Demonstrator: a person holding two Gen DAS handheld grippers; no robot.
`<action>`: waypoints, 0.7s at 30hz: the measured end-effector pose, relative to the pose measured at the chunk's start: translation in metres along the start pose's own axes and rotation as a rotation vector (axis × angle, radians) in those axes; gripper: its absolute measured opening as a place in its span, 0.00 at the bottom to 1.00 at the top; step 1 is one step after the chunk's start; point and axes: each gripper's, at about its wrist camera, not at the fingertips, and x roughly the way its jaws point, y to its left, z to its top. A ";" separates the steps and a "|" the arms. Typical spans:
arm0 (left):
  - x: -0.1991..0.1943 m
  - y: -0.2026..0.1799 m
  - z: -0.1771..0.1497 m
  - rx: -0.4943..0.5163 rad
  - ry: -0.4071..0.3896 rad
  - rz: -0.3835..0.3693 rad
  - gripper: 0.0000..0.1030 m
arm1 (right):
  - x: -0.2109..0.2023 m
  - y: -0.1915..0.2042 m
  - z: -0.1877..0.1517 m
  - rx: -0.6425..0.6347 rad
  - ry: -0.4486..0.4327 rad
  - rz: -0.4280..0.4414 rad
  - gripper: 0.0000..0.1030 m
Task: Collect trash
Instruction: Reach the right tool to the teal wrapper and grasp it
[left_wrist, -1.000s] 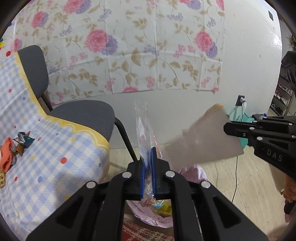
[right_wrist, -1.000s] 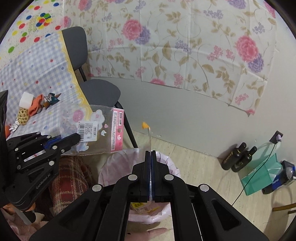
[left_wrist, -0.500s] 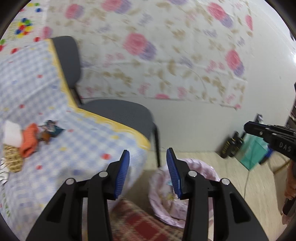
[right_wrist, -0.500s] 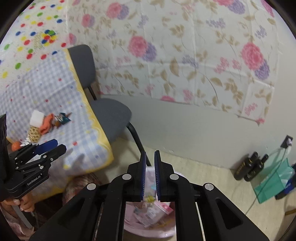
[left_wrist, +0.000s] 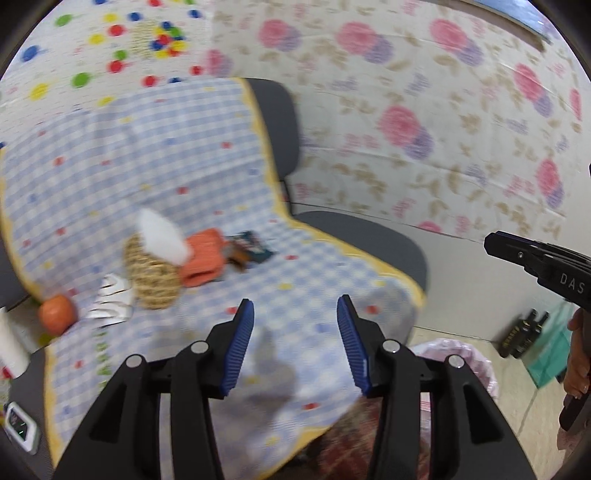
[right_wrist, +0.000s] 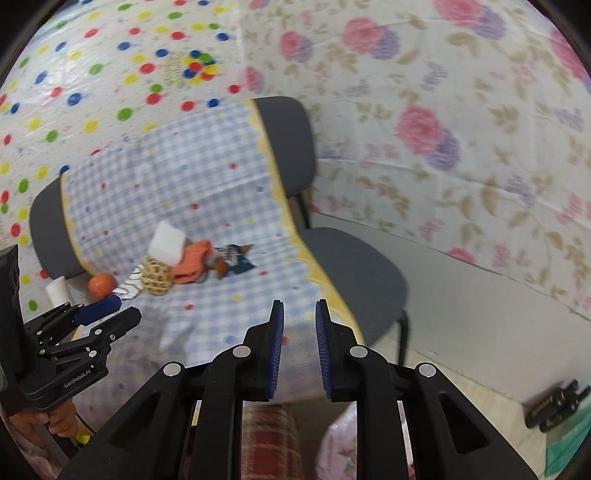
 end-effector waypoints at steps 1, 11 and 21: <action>-0.002 0.007 0.000 -0.009 -0.002 0.018 0.44 | 0.006 0.009 0.004 -0.022 0.003 0.023 0.19; -0.017 0.108 0.001 -0.154 -0.020 0.255 0.45 | 0.057 0.069 0.030 -0.147 0.017 0.128 0.19; -0.006 0.162 0.003 -0.237 -0.016 0.393 0.59 | 0.131 0.091 0.046 -0.221 0.081 0.126 0.47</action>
